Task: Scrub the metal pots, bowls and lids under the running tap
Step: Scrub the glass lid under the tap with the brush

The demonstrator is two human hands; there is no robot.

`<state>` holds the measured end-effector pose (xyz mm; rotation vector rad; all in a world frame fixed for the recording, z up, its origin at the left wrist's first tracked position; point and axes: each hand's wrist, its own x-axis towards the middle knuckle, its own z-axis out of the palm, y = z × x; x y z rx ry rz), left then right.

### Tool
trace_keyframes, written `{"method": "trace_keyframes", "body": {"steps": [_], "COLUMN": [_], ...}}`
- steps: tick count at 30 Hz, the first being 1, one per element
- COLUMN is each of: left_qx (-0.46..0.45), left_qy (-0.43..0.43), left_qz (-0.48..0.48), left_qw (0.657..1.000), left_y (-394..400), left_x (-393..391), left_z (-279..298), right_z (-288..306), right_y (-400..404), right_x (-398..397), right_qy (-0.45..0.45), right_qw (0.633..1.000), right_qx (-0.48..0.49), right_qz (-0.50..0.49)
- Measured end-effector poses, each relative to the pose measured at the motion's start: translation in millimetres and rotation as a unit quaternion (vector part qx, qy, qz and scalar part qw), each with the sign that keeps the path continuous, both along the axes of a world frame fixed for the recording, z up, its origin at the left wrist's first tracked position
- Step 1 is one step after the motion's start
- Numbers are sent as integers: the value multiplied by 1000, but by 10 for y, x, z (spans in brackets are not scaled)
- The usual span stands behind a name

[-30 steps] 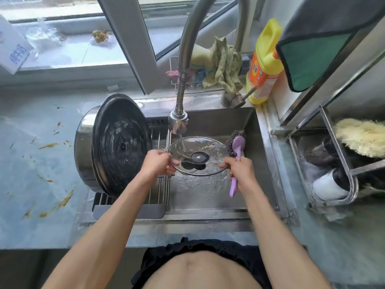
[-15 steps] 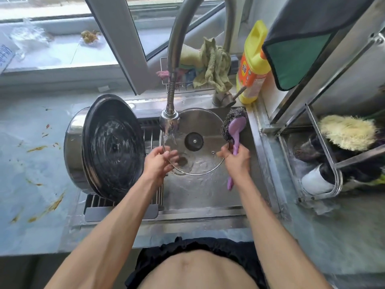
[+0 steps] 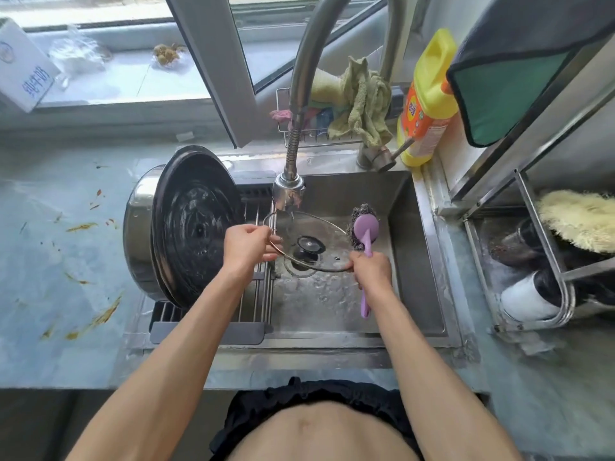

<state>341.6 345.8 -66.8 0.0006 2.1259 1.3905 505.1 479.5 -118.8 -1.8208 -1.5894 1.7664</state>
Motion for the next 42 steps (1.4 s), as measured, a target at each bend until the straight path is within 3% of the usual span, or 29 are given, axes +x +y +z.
{"method": "trace_keyframes", "body": {"steps": [8,14,20,26,30,34,38,42], "left_qx": [-47,105,187,103,73,7,-32,-63], "left_qy": [-172,-264,-185,-22,39,48,-37,-103], "left_qz": [-49,14,47,-53,-55,-49,-49,-103], "left_qw": [983,959,964,993,995,998,998,987], "left_y": [190,139,-89,-184,-129,-7,67,12], "left_x": [177,247,168,145,103,-32,-128,4], "left_z": [-456,-473,-250,310,456,331,91,-104], "right_z": [421,353,-25,-156,-153,-65,65,261], "right_y": [248,221,180,61,-15,10,131,240], "right_x": [27,83,57,-19,-103,-117,-50,36], "right_qy": [18,72,72,60,57,55,59,53], "right_qw": [977,967,990,997,990,991,992,995], "right_qx": [211,244,114,-43,-132,-116,-41,62], "right_qz": [5,13,-42,-3,5,-38,-101,-62]}}
